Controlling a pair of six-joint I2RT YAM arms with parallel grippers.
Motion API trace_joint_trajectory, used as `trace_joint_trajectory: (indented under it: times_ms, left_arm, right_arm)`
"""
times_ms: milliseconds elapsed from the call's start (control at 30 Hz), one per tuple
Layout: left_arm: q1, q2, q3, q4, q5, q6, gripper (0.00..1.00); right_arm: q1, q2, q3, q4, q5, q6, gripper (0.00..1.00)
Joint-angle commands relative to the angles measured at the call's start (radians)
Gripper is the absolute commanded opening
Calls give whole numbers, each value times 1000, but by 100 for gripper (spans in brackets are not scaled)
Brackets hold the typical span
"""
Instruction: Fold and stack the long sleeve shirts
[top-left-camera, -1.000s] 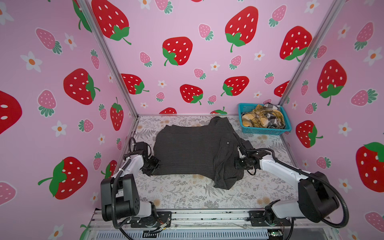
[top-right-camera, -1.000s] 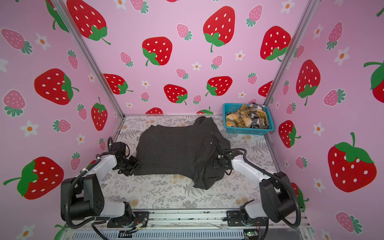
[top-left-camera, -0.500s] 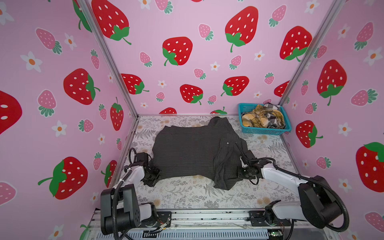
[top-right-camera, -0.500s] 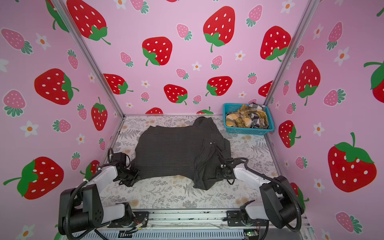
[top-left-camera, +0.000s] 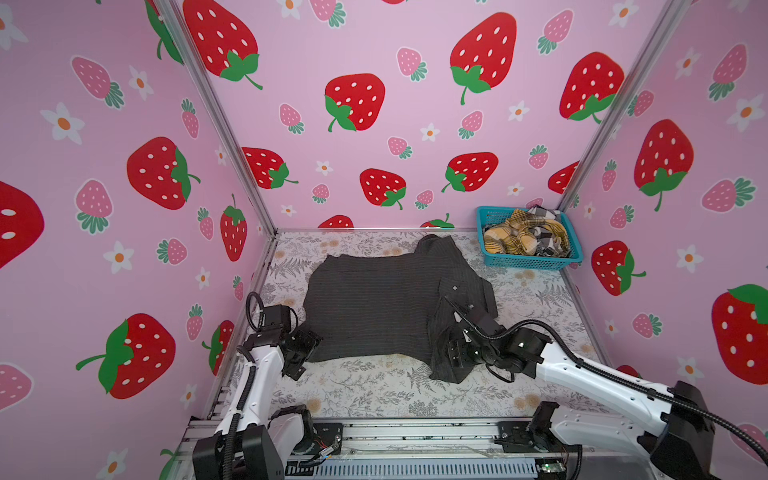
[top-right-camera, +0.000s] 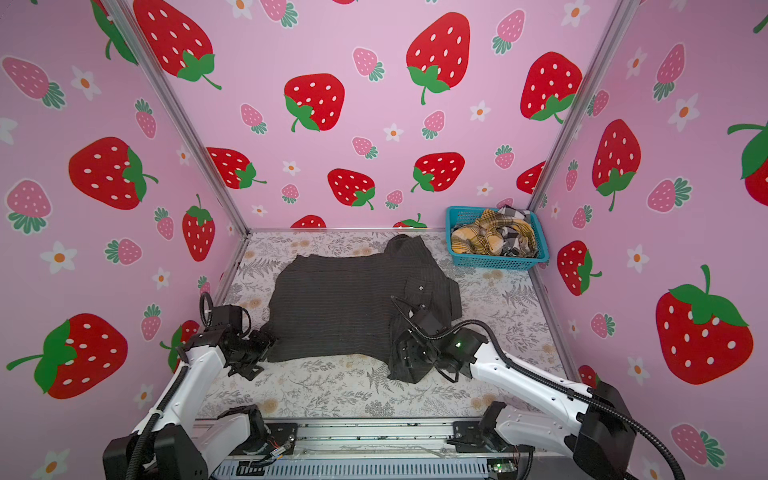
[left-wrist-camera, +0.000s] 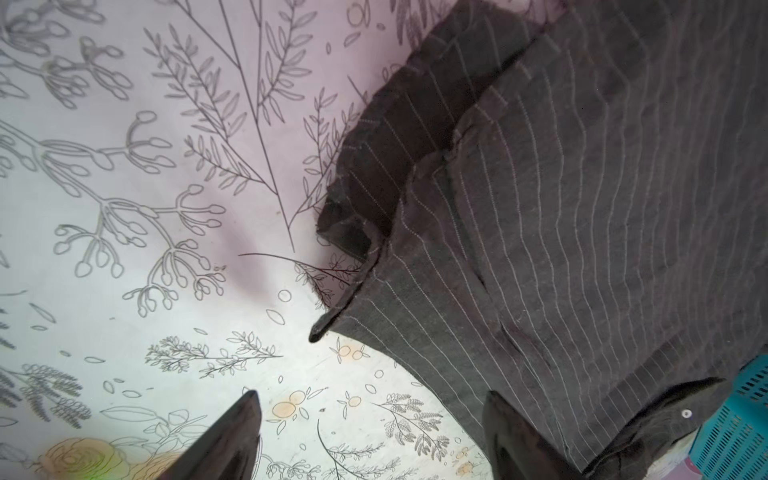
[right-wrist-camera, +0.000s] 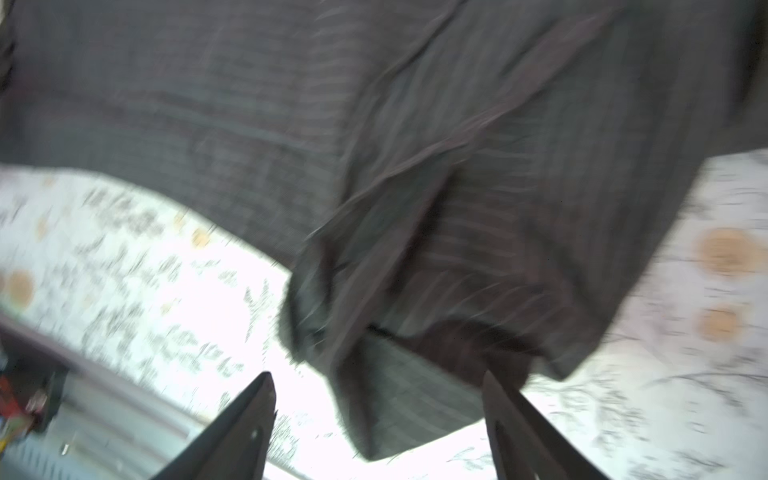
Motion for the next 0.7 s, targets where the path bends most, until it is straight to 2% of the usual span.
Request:
trace_joint_trajectory:
  times_ms: [0, 133, 267, 433, 467, 667]
  left_arm:
    - [10, 50, 21, -23, -18, 7, 86]
    - [19, 131, 39, 31, -25, 30, 86]
    - [20, 195, 58, 66, -39, 39, 81]
    - [20, 202, 75, 66, -14, 54, 77]
    - [20, 194, 74, 68, -14, 59, 76]
    - [19, 223, 91, 56, -14, 85, 73]
  right_arm:
    - [53, 72, 4, 50, -40, 28, 81]
    - [53, 173, 33, 90, -7, 18, 82]
    - [42, 307, 142, 74, 40, -10, 81]
    - [29, 468, 332, -192, 326, 36, 83]
    - [7, 479, 350, -203, 341, 31, 83]
    - [-200, 504, 349, -62, 214, -42, 79]
